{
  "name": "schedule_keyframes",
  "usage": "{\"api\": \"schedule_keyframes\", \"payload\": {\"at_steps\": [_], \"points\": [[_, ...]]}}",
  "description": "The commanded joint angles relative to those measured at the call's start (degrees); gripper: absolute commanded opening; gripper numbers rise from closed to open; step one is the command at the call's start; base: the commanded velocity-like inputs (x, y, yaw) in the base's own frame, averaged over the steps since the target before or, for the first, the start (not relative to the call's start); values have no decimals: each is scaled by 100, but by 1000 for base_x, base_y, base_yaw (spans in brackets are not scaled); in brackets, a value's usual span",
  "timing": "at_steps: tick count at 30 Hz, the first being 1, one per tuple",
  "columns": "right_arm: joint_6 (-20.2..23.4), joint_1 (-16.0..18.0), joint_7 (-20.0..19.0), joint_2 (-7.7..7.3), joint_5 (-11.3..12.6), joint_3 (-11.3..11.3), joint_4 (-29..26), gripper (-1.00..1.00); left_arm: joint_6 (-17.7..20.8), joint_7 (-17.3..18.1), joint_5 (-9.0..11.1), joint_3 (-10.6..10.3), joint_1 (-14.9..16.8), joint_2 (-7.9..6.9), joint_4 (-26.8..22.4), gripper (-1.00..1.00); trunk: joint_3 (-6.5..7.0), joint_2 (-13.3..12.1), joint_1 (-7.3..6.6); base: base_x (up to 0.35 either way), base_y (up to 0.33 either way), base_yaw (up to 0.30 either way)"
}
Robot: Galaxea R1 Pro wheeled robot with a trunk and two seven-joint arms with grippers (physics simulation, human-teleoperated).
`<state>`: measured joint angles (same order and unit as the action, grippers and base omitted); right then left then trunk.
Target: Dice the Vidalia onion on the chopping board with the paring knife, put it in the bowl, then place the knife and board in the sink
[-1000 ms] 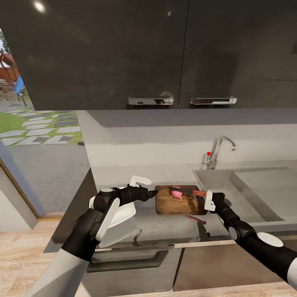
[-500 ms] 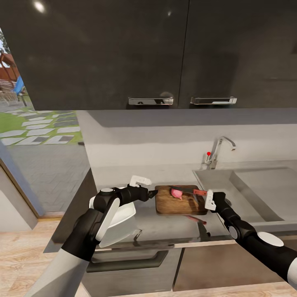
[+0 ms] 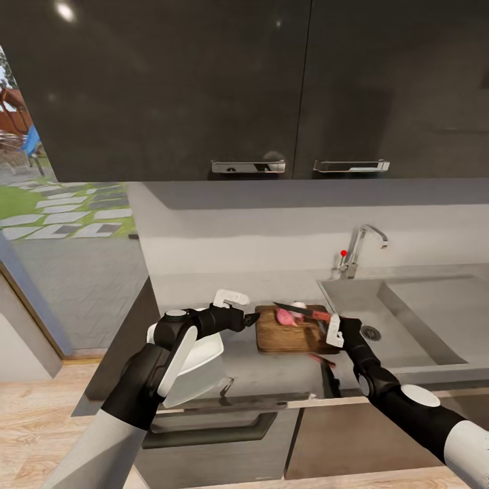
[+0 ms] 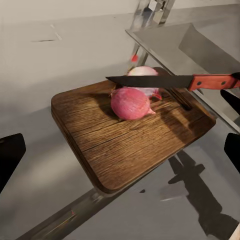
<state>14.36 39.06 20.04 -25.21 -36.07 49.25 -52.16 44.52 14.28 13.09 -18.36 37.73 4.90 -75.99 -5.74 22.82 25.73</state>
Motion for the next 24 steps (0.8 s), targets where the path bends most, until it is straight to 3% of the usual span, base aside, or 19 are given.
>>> {"api": "schedule_keyframes", "payload": {"at_steps": [1, 12, 15, 19, 24], "points": [[40, 5, -139, -2, 41, 49, 122, -100, 31, 14, 0, 5, 6, 2, -4, 100, -15, 10, 5, 0, 0, 0], [-4, 5, 7, 32, 0, 41, 258, -100, 31, 14, 0, 3, 6, 2, -4, 100, -15, 10, 5, 0, 0, 0], [-54, 6, 133, 29, -4, -61, 194, -100, 31, 14, 0, 4, 6, 2, -1, 100, -15, 10, 5, 0, 0, 0], [-257, 12, 173, 26, -5, -395, 13, -100, 31, 14, 0, 1, 6, 2, 3, 100, -15, 10, 5, 0, 0, 0], [-496, 12, 17, 14, -6, -967, -591, -100, 31, 14, 0, -1, 6, 2, 4, 100, -15, 10, 5, 0, 0, 0]]}}
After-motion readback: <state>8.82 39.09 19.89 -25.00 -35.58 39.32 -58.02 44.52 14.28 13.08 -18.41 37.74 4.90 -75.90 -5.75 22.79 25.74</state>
